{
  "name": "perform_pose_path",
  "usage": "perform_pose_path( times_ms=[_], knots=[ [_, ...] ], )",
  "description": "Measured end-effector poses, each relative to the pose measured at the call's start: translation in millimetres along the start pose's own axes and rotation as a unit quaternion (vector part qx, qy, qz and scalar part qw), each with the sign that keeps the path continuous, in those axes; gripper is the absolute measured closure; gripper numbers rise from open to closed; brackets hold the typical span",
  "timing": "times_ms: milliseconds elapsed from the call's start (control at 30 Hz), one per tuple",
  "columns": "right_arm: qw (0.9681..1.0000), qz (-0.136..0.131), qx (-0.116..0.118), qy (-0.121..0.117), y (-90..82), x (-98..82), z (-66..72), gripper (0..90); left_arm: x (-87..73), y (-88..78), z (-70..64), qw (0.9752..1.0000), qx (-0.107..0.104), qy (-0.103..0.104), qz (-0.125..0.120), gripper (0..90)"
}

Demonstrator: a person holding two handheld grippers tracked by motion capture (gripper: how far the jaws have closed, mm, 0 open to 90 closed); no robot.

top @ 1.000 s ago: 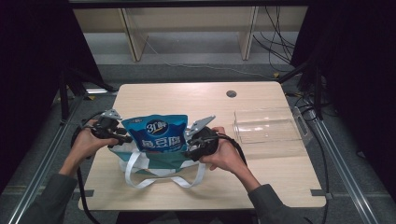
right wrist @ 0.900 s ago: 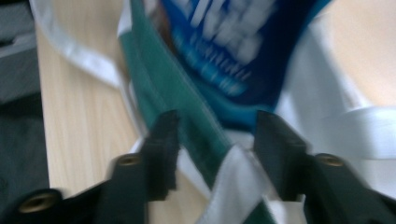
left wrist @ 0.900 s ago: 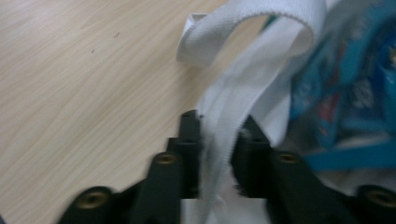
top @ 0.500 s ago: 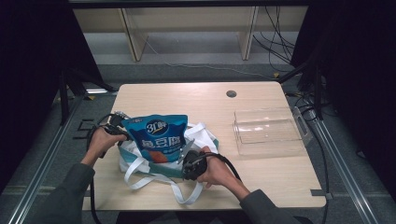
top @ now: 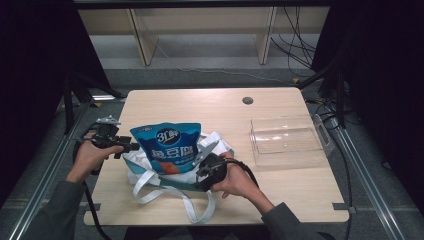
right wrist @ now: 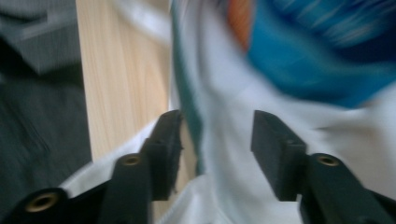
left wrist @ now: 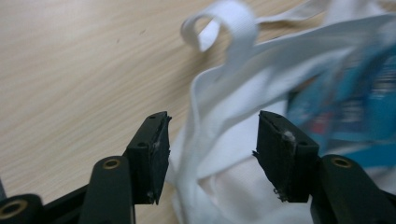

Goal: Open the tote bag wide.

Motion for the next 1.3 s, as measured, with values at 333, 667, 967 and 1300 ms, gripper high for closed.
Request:
perform_pose_path(
  times_ms=[333, 667, 967, 1300],
  knots=[
    [0.9913, -0.049, -0.115, 0.041, -47.3, 7.5, -45.3, 50.0, -23.3, -21.4, -59.0, 0.9920, -0.084, 0.088, 0.034, 43.3],
    [0.9934, -0.023, -0.109, 0.029, -20.3, 8.7, -68.1, 69.6, -42.3, 15.9, -85.1, 0.9793, -0.145, 0.124, 0.068, 46.4],
    [0.9867, -0.027, -0.145, 0.070, -7.7, -3.9, -100.1, 88.7, -78.3, 26.0, -93.0, 0.9657, -0.148, 0.161, 0.140, 77.0],
    [0.9850, 0.006, -0.153, 0.079, 26.8, -22.7, -118.2, 88.5, -88.0, 39.3, -89.4, 0.9638, -0.133, 0.159, 0.168, 77.6]
  ],
)
Point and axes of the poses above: each handheld gripper's, and its own axes: y roughly forward along the jaws, x roughly out of its top, z roughly to its left, the point moved 4 cm from there along y, roughly forward along the jaws, and after that the axes turned 9 degrees about -z, right-handed, at the moved point
